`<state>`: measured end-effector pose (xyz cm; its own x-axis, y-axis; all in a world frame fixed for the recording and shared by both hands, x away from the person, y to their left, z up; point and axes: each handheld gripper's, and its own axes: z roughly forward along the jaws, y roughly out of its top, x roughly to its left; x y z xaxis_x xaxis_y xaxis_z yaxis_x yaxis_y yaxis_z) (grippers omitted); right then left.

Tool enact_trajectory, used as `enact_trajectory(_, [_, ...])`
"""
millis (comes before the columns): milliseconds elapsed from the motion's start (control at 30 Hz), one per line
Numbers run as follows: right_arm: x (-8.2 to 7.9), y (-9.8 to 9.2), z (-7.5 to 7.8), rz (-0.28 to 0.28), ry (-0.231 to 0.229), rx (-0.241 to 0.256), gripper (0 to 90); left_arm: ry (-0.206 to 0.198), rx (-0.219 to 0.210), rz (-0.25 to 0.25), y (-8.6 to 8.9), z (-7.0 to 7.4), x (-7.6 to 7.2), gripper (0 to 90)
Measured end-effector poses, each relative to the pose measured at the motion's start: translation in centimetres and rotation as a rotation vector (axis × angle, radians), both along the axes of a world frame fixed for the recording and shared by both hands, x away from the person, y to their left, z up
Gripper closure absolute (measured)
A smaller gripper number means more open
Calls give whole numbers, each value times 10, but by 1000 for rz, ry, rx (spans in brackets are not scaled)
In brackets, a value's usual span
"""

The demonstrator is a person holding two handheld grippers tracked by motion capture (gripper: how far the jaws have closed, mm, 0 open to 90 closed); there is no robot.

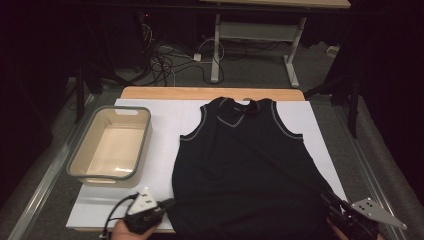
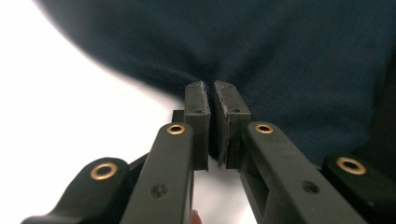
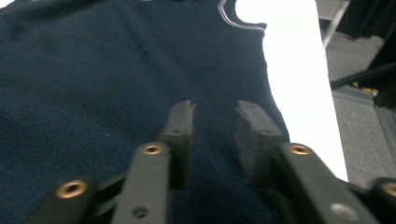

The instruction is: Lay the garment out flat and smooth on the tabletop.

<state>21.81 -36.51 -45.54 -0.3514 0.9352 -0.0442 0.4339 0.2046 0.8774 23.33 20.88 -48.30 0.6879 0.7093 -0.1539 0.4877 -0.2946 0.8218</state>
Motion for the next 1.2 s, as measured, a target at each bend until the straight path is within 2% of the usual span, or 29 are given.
enact_trajectory(33, [1, 0, 1, 8, 0, 6, 744, -17, -1, 34, 9, 2, -1, 823])
enact_trajectory(67, [2, 0, 0, 11, 1, 11, 750, -37, 24, 84, 22, 3, -1, 823])
enact_trajectory(100, [6, 0, 0, 10, 3, 14, 751, -38, 35, 110, 31, 3, -1, 823])
enact_trajectory(167, [14, 3, -3, 13, 19, 12, 735, -6, -7, 129, 44, -1, -1, 822])
enact_trajectory(200, [19, 5, -6, 21, 33, 18, 707, 8, -20, 127, 45, -3, -1, 820])
enact_trajectory(267, [33, 13, -13, 45, 81, 33, 594, 16, 3, 101, 39, -7, -3, 816])
enact_trajectory(333, [47, 24, -19, 34, 115, 8, 493, 12, 15, 90, 34, -9, -5, 804])
enact_trajectory(400, [61, 28, -23, -25, 159, -31, 472, 15, 4, 93, 35, -10, -6, 797])
enact_trajectory(433, [67, 28, -23, -41, 203, -30, 472, 18, -2, 92, 36, -11, -6, 795])
enact_trajectory(467, [71, 27, -22, -41, 230, -34, 513, 21, -4, 92, 37, -12, -6, 795])
enact_trajectory(500, [73, 27, -21, -24, 226, -45, 663, 25, -10, 94, 38, -12, -5, 795])
enact_trajectory(533, [75, 28, -22, -9, 227, -52, 743, 28, -15, 92, 38, -13, -4, 795])
enact_trajectory(567, [76, 28, -21, 13, 230, -52, 867, 30, -16, 89, 37, -13, -3, 795])
enact_trajectory(600, [77, 32, -19, 35, 194, -110, 887, 26, -16, 84, 36, -12, -3, 795])
enact_trajectory(633, [77, 32, -19, 35, 194, -110, 887, 22, -22, 80, 35, -11, -2, 795])
enact_trajectory(667, [80, 31, -14, 25, 172, -140, 889, 18, -33, 77, 34, -11, 0, 795])
enact_trajectory(733, [87, 19, 4, -24, 116, -111, 891, 16, -43, 72, 28, -8, 11, 798])
enact_trajectory(767, [94, 12, 12, -46, 104, -106, 890, 4, -36, 70, 21, -5, 20, 799])
enact_trajectory(867, [114, -3, 22, -119, 110, -152, 890, -21, 17, 73, -1, 0, 48, 806])
enact_trajectory(933, [123, -11, 20, -158, 131, -171, 890, -17, 27, 72, -13, -1, 61, 804])
enact_trajectory(967, [126, -14, 17, -173, 145, -174, 888, -10, 19, 65, -17, -3, 64, 802])
enact_trajectory(1033, [127, -18, 9, -167, 170, -147, 865, 7, 20, 42, -17, -6, 62, 744])
enact_trajectory(1067, [125, -18, 7, -155, 170, -129, 812, 13, 12, 33, -15, -7, 58, 687])
enact_trajectory(1133, [116, -17, 6, -132, 169, -84, 682, 21, 1, 40, -7, -7, 48, 569])
enact_trajectory(1200, [102, -14, 7, -99, 151, -67, 619, 36, 16, 59, 0, -7, 35, 490])
